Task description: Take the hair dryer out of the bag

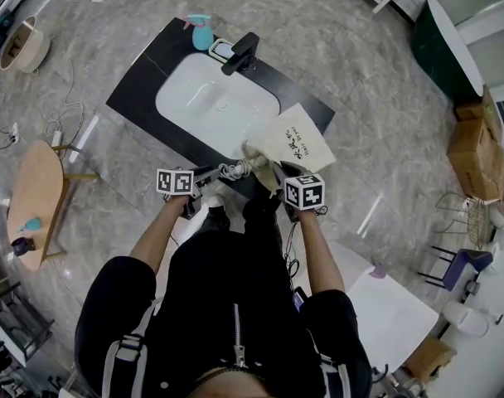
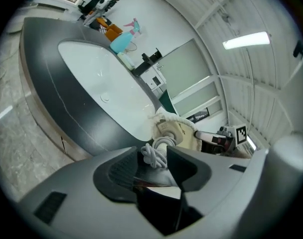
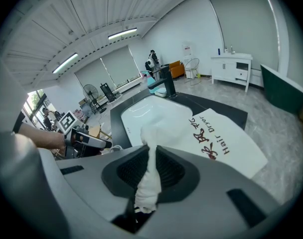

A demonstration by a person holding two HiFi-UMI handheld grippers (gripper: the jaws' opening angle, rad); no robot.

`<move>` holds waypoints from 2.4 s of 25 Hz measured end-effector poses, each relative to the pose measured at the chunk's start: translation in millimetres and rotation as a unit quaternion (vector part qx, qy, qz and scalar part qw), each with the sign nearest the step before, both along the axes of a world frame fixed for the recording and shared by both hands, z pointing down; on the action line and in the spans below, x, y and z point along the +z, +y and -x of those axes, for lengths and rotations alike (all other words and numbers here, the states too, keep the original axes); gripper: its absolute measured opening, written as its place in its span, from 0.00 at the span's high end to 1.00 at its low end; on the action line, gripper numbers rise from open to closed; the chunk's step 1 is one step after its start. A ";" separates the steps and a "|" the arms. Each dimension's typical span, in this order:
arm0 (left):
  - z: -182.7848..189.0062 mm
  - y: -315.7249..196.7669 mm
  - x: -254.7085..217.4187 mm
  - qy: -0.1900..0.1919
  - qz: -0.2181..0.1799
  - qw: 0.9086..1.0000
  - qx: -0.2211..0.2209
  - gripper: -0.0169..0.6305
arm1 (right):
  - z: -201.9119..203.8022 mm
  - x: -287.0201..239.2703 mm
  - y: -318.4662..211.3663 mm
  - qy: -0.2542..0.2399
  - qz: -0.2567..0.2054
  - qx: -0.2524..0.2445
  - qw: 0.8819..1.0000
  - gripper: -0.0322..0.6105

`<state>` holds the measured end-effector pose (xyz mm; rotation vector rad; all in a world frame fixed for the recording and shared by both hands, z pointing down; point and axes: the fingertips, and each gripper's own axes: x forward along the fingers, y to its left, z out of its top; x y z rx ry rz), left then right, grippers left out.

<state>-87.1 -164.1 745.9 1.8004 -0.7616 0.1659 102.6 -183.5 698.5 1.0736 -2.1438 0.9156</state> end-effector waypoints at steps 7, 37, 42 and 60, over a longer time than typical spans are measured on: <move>-0.1 -5.2 -21.9 -0.095 -0.099 0.985 0.108 0.56 | -3.3 -1.0 0.3 -0.001 -0.001 0.000 1.000 0.86; -99.8 -16.3 -42.9 -0.212 -0.223 0.890 0.336 0.50 | -12.1 -7.7 -9.7 -0.051 0.003 -0.004 0.999 0.86; -117.3 -13.1 -31.4 -0.230 -0.218 0.877 0.362 0.50 | -13.5 -7.6 -8.1 -0.055 0.005 -0.006 0.998 0.86; -146.5 -10.9 27.6 -0.316 -0.213 0.814 0.439 0.50 | -27.0 -6.8 -3.9 -0.068 0.010 -0.012 0.998 0.86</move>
